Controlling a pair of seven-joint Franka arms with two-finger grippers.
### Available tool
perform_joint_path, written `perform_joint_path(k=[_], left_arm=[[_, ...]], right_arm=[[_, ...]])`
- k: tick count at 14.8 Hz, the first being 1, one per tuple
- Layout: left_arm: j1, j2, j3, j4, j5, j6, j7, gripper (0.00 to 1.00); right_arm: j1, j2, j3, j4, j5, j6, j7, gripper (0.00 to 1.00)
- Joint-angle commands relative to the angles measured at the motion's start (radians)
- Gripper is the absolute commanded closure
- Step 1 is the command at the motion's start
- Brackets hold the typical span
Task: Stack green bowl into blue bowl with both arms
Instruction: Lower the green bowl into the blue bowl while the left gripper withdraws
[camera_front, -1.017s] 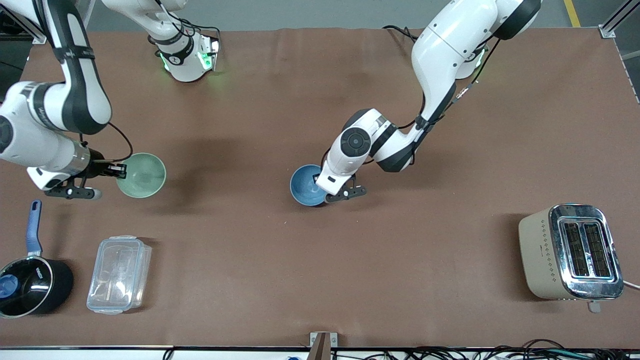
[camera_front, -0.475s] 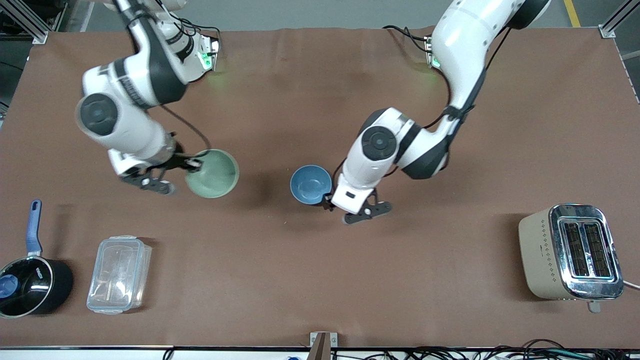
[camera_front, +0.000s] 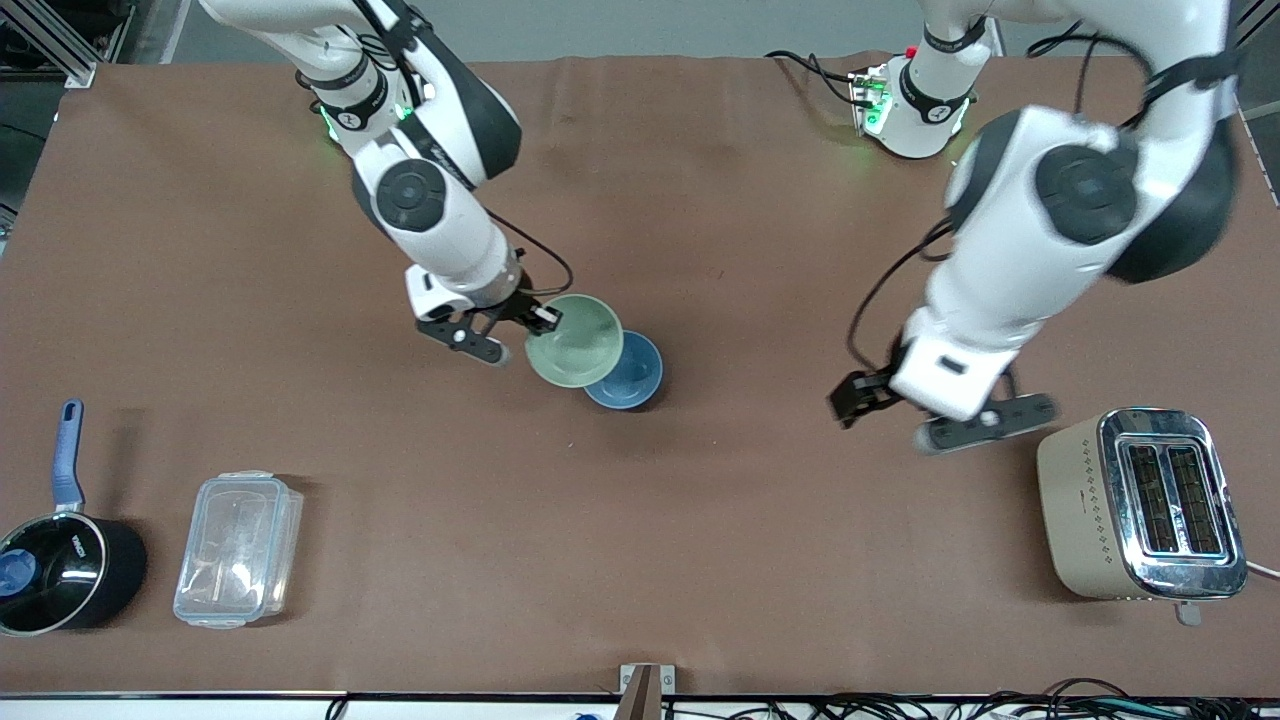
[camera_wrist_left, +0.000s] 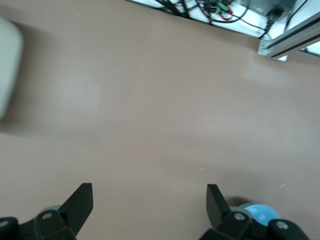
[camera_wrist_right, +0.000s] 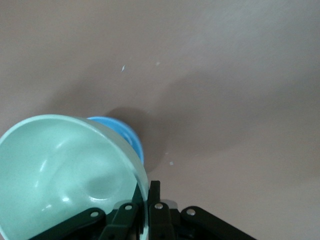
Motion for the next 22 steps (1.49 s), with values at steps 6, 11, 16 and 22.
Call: perform_joint_path(k=[6,11,16,22], left_arm=[[0.127,-0.2,0.006,-0.031,0.002,-0.266,0.308,0.0],[0.228,-0.323,0.0,-0.1,-0.017,-0.309,0.502,0.0],[0.23,-0.484,0.008,-0.276,-0.017,-0.307,0.54,0.0],[0.265,-0.496,0.011,-0.302,-0.076,-0.307,0.54,0.0]], right_arm=[[0.094,0.191,0.006,0.056,-0.235,0.129,0.283,1.0],[0.111,0.229,0.006,0.056,-0.283,0.152,0.311,0.99],[0.109,0.246,0.005,0.056,-0.301,0.171,0.311,0.97],[0.082,0.249,0.003,0.057,-0.3,0.174,0.309,0.94]])
